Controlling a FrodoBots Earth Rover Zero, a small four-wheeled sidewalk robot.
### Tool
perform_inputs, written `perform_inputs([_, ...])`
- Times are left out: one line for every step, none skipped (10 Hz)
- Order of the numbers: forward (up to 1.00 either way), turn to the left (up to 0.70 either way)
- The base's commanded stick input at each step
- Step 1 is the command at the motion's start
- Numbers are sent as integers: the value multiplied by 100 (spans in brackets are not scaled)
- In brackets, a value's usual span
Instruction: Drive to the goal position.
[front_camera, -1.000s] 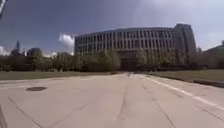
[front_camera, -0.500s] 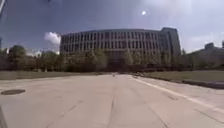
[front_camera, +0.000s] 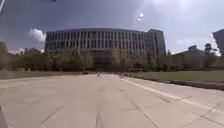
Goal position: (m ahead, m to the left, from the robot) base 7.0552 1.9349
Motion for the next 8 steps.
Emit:
perform_inputs([70,6])
perform_inputs([70,6])
perform_inputs([70,6])
perform_inputs([70,6])
perform_inputs([70,6])
perform_inputs([70,6])
perform_inputs([70,6])
perform_inputs([70,6])
